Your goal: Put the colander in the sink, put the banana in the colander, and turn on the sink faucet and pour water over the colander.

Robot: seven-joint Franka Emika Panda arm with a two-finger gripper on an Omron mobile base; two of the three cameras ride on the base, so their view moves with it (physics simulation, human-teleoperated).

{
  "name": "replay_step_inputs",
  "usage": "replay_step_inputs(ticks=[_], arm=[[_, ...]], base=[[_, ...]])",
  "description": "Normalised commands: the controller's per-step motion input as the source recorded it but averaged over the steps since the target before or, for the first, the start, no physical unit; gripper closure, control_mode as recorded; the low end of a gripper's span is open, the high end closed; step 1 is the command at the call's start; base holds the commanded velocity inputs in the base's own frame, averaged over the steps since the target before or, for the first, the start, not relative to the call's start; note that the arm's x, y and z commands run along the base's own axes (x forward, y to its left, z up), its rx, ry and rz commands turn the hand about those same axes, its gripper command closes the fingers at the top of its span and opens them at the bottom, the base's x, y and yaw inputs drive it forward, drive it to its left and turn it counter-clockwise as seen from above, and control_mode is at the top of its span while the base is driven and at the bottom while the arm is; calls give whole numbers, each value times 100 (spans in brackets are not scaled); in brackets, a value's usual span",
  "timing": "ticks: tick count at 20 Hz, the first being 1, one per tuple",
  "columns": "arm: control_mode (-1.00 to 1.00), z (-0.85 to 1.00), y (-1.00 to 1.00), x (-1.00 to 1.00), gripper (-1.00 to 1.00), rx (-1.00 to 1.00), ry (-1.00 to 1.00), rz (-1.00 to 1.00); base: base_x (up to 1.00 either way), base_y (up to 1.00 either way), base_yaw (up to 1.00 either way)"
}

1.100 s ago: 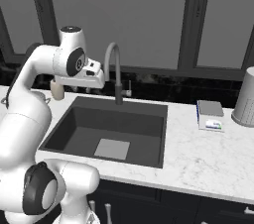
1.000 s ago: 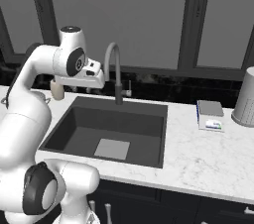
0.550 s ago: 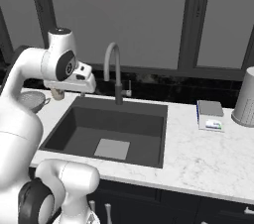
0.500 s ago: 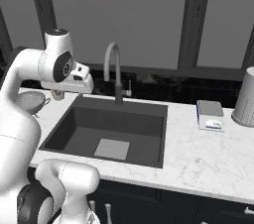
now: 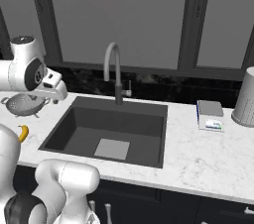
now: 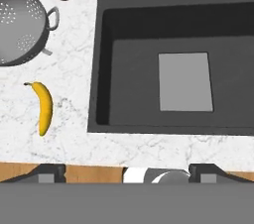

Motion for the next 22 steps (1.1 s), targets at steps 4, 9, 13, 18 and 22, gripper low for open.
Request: replay_step_inputs(ticks=[4,9,13,18,22], arm=[[-100,-10,80,1,-100,0,0,-13],[-100,-13,75,17,-100,0,0,-14],[-100,-17,71,35,-100,0,0,-9],[-100,-28,41,44,-100,10,0,0],[-100,-38,32,49,-100,15,0,0]], base=[[0,0,0],[0,0,0],[0,0,0],[0,0,0],[0,0,0]])
